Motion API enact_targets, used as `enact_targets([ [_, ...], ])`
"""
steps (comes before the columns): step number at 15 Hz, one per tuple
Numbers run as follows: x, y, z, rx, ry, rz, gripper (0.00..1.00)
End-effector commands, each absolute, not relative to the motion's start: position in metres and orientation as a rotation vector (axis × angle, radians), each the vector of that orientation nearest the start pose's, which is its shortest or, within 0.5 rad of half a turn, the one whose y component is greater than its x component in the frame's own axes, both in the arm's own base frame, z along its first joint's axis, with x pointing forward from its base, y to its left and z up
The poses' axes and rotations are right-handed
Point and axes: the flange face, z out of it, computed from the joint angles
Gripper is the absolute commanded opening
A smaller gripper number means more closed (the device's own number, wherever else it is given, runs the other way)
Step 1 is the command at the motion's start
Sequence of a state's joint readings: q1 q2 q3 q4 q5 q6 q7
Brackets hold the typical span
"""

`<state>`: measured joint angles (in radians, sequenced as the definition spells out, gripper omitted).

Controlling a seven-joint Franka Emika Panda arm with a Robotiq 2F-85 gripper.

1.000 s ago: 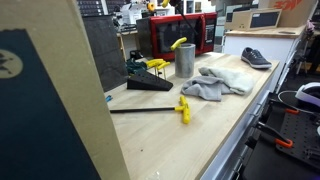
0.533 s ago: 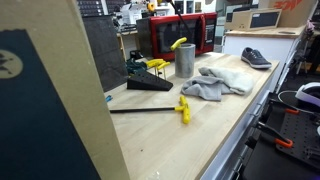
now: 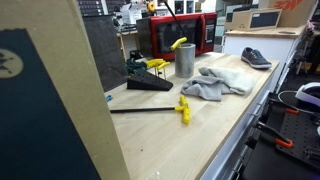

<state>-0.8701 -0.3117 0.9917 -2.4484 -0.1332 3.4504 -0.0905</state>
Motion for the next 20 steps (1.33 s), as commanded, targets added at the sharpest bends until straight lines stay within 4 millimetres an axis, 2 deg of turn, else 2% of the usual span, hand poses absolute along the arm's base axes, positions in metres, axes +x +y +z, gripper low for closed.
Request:
enact_targets([
  [1, 0.504, 0.107, 0.474, -2.752, -0.745, -1.783, 0.05],
  [4, 0.506, 0.101, 0.451, -2.792, -0.735, -1.703, 0.05],
  [6, 0.512, 0.098, 0.450, -2.811, -0.729, -1.683, 0.05],
  [20, 0.532, 0.086, 0.475, -2.803, -0.707, -1.785, 0.05],
])
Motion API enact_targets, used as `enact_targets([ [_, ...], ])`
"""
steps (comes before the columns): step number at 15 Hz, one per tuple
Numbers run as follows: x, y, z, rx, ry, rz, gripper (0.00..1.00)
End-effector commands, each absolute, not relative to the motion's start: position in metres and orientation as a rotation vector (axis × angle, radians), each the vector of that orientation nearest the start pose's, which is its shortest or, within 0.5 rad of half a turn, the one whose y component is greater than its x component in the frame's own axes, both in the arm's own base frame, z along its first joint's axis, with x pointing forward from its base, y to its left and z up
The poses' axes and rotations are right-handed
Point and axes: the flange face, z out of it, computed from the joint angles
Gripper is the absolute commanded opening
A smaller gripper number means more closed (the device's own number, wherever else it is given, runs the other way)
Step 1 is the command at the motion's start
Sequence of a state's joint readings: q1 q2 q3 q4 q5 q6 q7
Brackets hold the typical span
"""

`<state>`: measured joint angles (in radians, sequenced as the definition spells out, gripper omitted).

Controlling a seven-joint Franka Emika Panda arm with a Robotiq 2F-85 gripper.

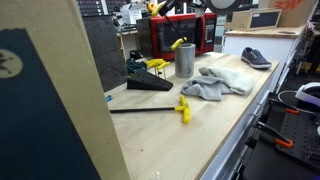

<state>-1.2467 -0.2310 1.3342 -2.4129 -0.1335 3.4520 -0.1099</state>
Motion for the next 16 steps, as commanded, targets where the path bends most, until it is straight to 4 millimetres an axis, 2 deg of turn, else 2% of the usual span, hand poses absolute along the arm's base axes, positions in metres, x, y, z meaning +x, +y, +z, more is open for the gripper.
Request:
enact_targets([
  [1, 0.533, 0.086, 0.475, -2.802, -0.702, -1.784, 0.05],
  [9, 0.533, 0.082, 0.474, -2.824, -0.704, -1.791, 0.05],
  [16, 0.529, 0.094, 0.475, -2.815, -0.746, -1.797, 0.05],
])
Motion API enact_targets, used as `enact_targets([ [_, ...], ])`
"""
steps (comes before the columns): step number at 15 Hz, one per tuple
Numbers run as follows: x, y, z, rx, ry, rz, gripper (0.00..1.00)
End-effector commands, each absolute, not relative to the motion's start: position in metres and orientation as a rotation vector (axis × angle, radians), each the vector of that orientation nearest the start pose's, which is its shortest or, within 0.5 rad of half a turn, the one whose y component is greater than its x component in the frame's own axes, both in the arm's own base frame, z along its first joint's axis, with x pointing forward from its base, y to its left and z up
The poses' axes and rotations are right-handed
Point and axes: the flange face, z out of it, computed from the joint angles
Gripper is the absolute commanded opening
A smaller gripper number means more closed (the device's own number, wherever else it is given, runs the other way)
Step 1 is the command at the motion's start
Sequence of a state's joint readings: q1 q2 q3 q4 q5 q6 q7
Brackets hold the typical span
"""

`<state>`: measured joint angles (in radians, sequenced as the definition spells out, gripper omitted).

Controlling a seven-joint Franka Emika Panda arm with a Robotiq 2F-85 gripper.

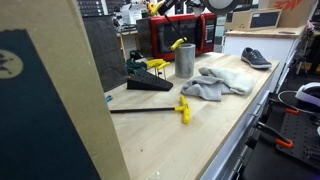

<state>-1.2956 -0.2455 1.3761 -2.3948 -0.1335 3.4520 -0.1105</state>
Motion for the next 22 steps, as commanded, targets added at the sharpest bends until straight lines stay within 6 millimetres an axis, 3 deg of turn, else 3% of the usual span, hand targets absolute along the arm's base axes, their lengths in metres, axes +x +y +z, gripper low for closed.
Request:
enact_targets([
  [1, 0.529, 0.095, 0.475, -2.816, -0.753, -1.797, 0.05],
  [7, 0.524, 0.095, 0.469, -2.833, -0.765, -1.783, 0.05],
  [15, 0.511, 0.089, 0.441, -2.885, -0.770, -1.696, 0.05],
  [22, 0.507, 0.087, 0.437, -2.911, -0.769, -1.691, 0.05],
])
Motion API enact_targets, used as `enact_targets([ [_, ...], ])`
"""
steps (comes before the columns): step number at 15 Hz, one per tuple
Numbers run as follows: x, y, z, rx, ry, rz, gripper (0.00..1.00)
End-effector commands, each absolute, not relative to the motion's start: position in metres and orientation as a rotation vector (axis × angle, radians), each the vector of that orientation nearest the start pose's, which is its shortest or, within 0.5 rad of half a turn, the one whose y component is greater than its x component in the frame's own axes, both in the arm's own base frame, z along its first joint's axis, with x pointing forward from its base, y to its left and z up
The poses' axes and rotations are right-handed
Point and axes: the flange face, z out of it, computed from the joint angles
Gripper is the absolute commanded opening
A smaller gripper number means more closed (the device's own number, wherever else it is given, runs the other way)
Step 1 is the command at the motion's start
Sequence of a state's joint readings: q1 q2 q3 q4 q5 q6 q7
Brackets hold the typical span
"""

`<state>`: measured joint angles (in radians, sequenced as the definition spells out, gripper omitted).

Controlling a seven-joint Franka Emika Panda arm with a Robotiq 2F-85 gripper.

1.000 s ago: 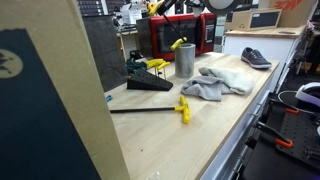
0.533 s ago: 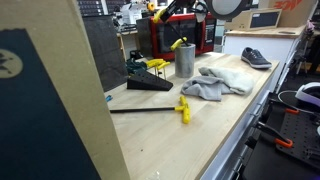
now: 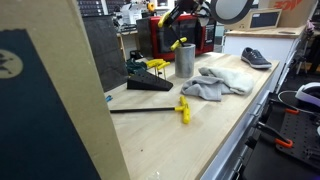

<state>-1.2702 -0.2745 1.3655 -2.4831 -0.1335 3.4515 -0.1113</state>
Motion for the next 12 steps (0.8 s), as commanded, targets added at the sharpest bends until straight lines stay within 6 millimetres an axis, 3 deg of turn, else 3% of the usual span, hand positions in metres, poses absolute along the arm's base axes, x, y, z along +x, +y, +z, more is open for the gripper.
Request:
enact_targets([
  [1, 0.506, 0.087, 0.438, -2.915, -0.766, -1.698, 0.05],
  [7, 0.489, 0.087, 0.434, -2.933, -0.777, -1.682, 0.05],
  [12, 0.462, 0.079, 0.411, -2.975, -0.754, -1.585, 0.05],
])
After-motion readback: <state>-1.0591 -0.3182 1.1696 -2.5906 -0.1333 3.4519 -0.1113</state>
